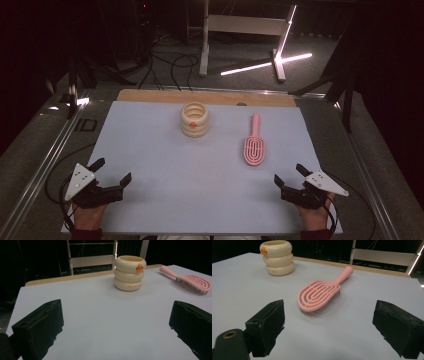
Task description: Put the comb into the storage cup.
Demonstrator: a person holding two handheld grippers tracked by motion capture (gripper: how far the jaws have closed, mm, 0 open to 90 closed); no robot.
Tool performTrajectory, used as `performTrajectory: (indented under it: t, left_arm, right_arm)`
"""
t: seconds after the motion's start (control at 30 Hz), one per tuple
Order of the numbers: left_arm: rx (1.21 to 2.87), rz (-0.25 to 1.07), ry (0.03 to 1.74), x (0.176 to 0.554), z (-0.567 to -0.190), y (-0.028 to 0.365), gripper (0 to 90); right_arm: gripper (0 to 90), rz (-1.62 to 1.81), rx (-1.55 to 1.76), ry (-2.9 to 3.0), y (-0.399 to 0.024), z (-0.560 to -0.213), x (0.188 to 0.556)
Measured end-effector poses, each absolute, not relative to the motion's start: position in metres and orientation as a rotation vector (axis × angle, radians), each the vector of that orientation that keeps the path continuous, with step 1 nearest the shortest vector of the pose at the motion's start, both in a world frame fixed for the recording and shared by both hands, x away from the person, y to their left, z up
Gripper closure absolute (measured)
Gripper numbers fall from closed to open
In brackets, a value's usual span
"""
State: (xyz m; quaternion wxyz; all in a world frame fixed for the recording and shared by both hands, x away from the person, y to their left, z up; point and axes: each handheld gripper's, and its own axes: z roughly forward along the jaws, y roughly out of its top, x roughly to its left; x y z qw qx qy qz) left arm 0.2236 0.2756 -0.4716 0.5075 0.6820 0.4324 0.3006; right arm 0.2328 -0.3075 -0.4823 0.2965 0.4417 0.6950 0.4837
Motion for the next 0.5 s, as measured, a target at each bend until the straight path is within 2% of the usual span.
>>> performTrajectory:
  t: [0.33, 0.5]
  left_arm:
    - [1.657, 0.753, 1.055, 0.2243, -0.4755, 0.2736, 0.0]
    - [1.614, 0.766, 1.072, 0.2228, -0.4764, 0.2765, 0.0]
  right_arm:
    - [10.9, 1.273, 1.189, 1.856, -0.305, -0.4812, 0.2326]
    - [12.9, 1.241, 1.185, 1.862, -0.301, -0.4796, 0.2329]
